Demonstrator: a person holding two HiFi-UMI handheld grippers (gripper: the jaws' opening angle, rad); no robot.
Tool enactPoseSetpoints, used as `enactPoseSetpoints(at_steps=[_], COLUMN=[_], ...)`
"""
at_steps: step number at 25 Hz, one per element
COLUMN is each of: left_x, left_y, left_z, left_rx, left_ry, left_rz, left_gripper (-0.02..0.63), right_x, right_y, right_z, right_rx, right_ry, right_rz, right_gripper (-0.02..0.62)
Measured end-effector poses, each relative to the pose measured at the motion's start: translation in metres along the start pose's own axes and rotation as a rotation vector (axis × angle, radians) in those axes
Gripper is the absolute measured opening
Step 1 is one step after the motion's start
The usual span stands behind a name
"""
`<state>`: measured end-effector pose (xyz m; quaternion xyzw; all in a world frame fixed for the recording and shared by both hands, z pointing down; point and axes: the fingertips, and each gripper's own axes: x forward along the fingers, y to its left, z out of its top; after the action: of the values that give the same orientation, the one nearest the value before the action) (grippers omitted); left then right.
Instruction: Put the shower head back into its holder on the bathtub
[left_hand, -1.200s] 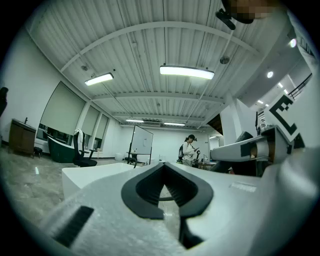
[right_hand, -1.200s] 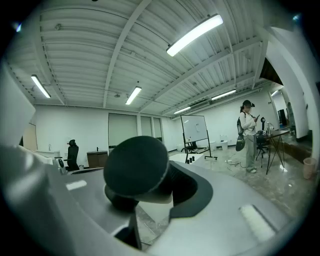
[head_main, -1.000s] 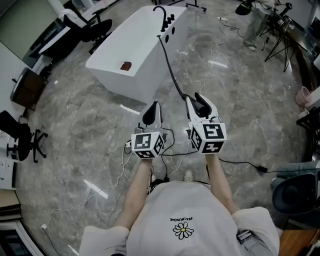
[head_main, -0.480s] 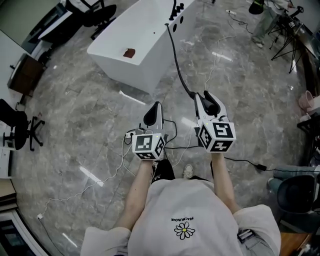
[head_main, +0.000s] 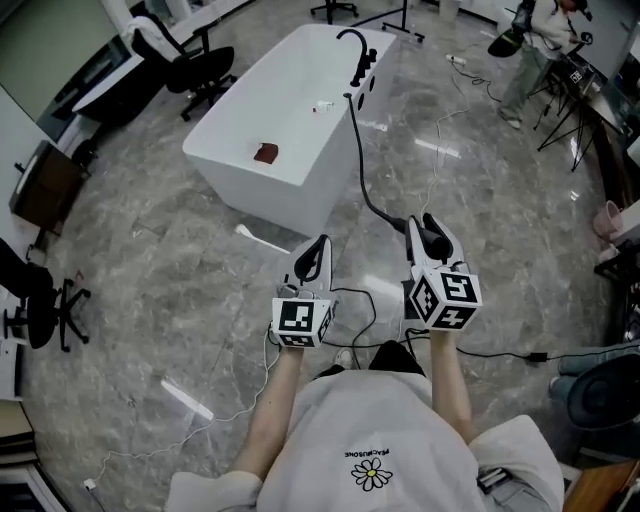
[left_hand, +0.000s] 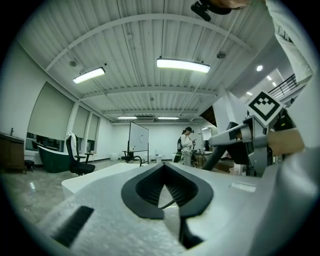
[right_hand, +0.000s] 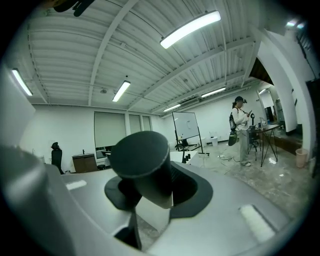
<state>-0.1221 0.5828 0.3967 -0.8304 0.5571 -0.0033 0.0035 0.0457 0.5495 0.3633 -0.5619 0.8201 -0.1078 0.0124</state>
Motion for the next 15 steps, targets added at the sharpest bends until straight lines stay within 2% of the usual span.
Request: enactPoseSetpoints(at_steps=[7, 12, 15], left_x=[0.053, 0.117, 0.179], left_y=[0.034, 0.042, 0.045], left_z=[-0.026, -0.045, -0.059], left_rx=[-0.064, -0.099, -0.148], left_ry=[0.045, 0.083, 0.102], left_rz=[-0.057, -0.078, -0.108], left_gripper=[-0.002, -0.002, 0.068], right_x=[0.052, 0.116, 0.171], right_y=[0.005, -0.019, -0.047], right_z=[0.004, 0.002, 0.009], right_rx=[-0.035, -0.024, -0.013], right_ry=[0.008, 0.034, 0.04], right_rz=[-0.036, -0.014, 0.021], right_gripper=[0.117, 0.117, 0.115])
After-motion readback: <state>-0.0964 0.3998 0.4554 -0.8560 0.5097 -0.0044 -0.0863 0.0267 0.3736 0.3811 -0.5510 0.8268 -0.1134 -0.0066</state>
